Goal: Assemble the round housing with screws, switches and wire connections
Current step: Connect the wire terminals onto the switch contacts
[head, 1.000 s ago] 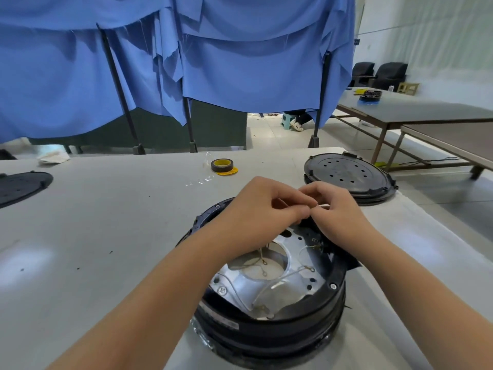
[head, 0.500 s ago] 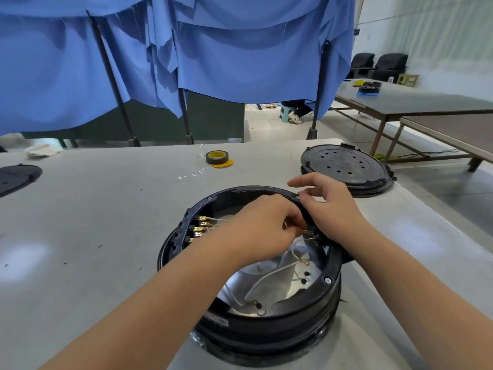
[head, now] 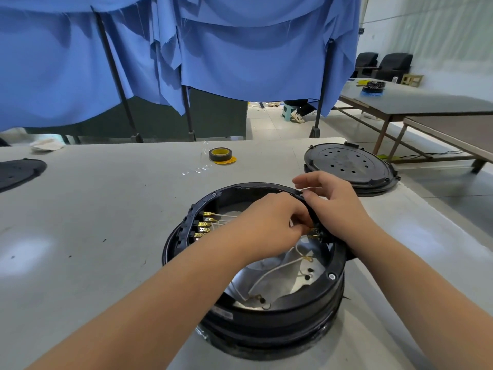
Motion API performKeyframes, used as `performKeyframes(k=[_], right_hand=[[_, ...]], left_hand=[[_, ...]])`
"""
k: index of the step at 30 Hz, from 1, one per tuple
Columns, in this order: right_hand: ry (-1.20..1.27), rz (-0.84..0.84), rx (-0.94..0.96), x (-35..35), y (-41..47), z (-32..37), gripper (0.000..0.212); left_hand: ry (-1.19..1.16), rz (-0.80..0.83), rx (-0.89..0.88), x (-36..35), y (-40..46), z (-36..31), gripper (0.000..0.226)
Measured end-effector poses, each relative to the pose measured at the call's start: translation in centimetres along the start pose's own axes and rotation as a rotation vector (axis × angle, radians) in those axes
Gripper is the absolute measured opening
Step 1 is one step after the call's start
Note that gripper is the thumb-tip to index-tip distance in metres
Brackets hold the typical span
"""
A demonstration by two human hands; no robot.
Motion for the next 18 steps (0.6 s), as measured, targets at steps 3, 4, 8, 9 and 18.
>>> performKeyframes(k=[3,4,8,9,18], right_hand=[[0.012,-0.001,-0.012,-0.06,-0.01,-0.11,0.033],[0.018,0.001,-0.017,-0.1,0.0,-0.13,0.033],[0.046,0.046,-0.044,-0.41,0.06,-0.22,0.036],[0.051,0.057,-0.046,-0.46,0.06,-0.21,0.037],[0.073,0.093,-0.04,-0.62,0.09,-0.24,0.039]], left_hand=[[0.005,-0.011,-0.013,-0.08,0.1,-0.05,0.02],[0.008,-0.015,-0.017,-0.11,0.15,-0.05,0.02],[0.032,-0.027,-0.037,-0.34,0.28,-0.05,0.02],[0.038,-0.03,-0.043,-0.41,0.3,-0.06,0.02],[0.095,-0.056,-0.089,-0.5,0.38,-0.25,0.018]])
Point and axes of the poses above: each hand's wrist, its own y-axis towards the middle knuckle, its own x-axis out of the back of the hand, z = x × y, the point moved 4 cm from there along y, towards the middle knuckle, and after that the axes turned 3 degrees about y, right-handed, at the moved point
